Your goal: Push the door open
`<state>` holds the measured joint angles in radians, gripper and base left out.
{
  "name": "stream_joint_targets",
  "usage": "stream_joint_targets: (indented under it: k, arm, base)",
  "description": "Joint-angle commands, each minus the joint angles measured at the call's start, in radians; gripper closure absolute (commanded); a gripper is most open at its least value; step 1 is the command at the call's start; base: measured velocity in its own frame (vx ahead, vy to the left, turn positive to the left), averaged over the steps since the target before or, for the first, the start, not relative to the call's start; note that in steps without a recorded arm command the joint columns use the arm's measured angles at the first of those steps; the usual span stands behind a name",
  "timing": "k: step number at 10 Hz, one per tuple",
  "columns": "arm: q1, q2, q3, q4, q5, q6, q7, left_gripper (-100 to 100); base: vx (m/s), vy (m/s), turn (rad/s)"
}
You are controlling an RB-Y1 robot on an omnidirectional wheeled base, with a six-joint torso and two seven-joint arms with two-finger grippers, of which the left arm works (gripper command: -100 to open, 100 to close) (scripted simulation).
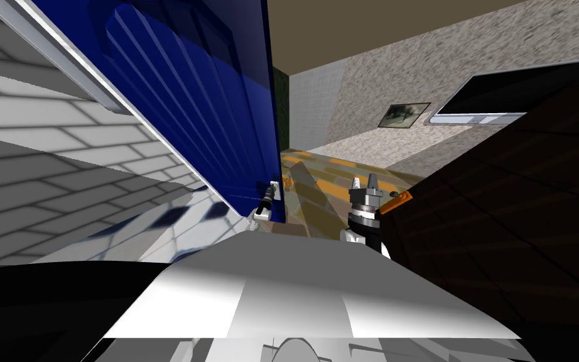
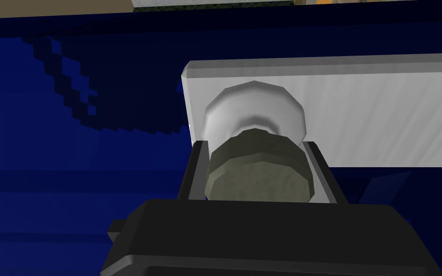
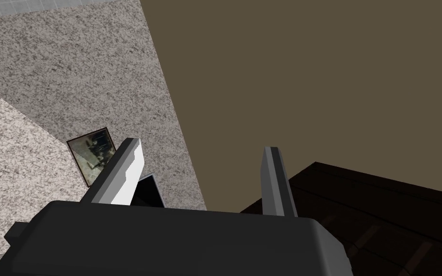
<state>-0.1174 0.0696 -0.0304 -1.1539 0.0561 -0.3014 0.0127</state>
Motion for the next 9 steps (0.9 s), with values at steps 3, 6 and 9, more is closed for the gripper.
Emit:
stream_joint_targets:
  k: [3,6,9]
  arm:
    - [-0.011,-0.008,0.028,0.019,0.001,-0.003,-0.008,100]
    - [-0.017,0.006,0.061,0.025,0.006,-0.006,-0.014,100]
    - [-0.020,0.016,0.095,0.032,0.012,-0.008,-0.020,100]
  base:
    - [0.144,-0.105,0.057]
    - [0.174,-0.069,0.051]
    - [0.201,-0.077,0.054]
